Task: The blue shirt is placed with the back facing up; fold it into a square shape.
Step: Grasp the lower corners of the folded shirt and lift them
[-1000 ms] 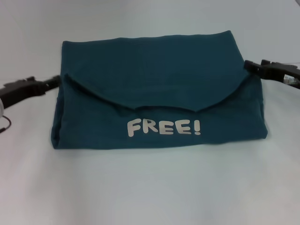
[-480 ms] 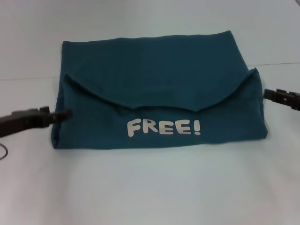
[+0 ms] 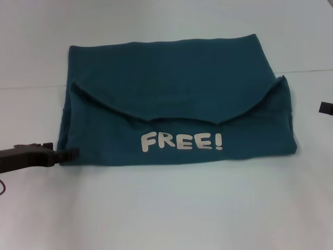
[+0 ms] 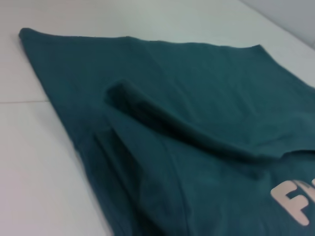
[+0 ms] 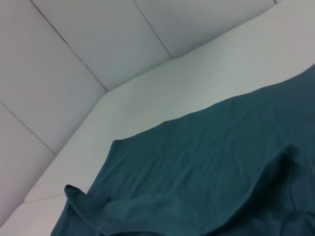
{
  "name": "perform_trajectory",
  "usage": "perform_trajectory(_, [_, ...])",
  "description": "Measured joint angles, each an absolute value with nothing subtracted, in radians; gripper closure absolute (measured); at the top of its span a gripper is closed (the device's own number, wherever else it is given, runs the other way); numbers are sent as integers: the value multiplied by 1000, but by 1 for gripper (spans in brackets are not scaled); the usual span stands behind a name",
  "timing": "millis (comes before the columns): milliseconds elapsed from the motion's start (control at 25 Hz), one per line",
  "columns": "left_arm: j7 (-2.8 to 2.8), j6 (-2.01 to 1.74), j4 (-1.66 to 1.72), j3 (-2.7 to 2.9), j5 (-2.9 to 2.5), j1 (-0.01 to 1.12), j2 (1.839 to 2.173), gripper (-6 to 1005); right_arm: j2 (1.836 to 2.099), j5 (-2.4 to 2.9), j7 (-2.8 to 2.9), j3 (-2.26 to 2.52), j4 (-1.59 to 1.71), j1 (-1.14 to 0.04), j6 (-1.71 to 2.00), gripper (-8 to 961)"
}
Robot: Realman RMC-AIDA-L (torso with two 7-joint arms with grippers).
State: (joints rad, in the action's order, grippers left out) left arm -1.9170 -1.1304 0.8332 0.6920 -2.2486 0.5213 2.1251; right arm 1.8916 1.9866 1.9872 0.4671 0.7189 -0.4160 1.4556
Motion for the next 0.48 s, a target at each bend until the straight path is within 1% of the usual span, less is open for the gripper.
perform_trajectory(240, [-1901,-1023,818,763,-2254,522,2135,129,1890,1987,2003,465,718,-420,1457,334])
perform_trajectory(480, [-1872,-959,791,813,-2256,535,2139,129,1897,1987,2009,463,716,-421,1458,334])
